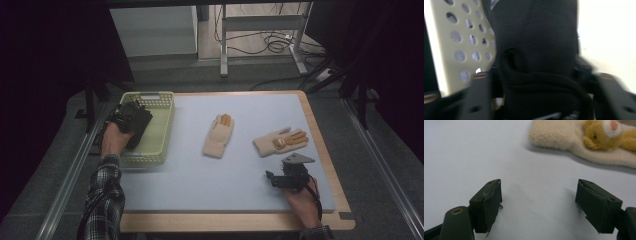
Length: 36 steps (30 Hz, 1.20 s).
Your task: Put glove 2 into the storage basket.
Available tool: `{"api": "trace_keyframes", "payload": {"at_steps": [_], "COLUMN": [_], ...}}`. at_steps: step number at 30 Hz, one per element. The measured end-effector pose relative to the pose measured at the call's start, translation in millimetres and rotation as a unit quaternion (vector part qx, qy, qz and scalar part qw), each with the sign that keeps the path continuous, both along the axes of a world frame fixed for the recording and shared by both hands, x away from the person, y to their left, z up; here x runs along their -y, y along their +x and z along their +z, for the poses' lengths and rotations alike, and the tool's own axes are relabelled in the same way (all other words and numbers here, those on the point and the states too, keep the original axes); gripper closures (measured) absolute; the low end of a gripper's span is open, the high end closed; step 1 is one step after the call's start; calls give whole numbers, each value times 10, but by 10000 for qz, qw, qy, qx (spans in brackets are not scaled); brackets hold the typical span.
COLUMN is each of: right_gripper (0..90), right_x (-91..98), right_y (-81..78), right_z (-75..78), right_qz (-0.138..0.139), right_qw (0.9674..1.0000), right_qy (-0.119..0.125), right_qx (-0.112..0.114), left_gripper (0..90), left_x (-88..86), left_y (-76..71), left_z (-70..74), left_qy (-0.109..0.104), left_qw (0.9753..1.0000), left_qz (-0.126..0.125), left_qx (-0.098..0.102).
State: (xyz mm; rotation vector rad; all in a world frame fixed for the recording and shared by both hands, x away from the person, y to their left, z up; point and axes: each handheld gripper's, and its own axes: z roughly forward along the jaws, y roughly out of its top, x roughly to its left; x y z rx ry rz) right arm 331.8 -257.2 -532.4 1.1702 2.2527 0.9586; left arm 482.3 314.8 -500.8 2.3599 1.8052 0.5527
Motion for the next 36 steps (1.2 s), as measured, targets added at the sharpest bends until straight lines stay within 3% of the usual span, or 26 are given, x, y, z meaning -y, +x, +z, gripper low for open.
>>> {"api": "trace_keyframes", "payload": {"at_steps": [2,4,8,10,11,16,20,23,30,31,32,33,35,36], "right_gripper": [209,209,209,209,209,209,209,209,209,209,209,209,209,208], "right_x": [0,-1,-1,-1,-1,-1,-1,-1,-2,-2,-2,-2,-2,-2], "right_y": [0,-1,-1,-1,-2,-1,-2,-2,-3,-3,-3,-3,-3,-3], "right_z": [0,0,0,0,0,0,0,0,0,0,0,0,0,0], "right_qz": [0,1,0,1,0,1,2,3,1,1,1,1,2,1], "right_qw": [10000,10000,10000,10000,10000,10000,10000,10000,10000,10000,10000,10000,10000,10000], "right_qy": [0,-2,-6,-9,-9,-9,-11,-12,-14,-14,-15,-16,-16,-16], "right_qx": [0,2,1,4,4,3,4,5,4,4,5,6,7,7], "left_gripper": [245,165,57,32,30,16,24,26,16,16,16,15,13,12], "left_x": [-33,-56,-41,-49,-72,-106,-155,-150,-54,-54,0,31,67,145], "left_y": [-28,-68,-132,-160,-205,-261,-367,-443,-616,-616,-672,-700,-730,-794], "left_z": [5,36,81,104,144,183,248,269,344,344,383,402,422,459], "left_qy": [-107,-385,-526,-598,-773,-846,-1210,-1503,-1930,-1930,-1990,-2017,-2019,-1986], "left_qw": [9999,9991,9983,9977,9964,9954,9898,9837,9691,9691,9653,9635,9623,9601], "left_qz": [17,16,-21,-18,-59,-44,-119,-216,-587,-587,-729,-806,-880,-1047], "left_qx": [60,152,251,313,349,444,742,965,1421,1421,1525,1567,1595,1670]}}
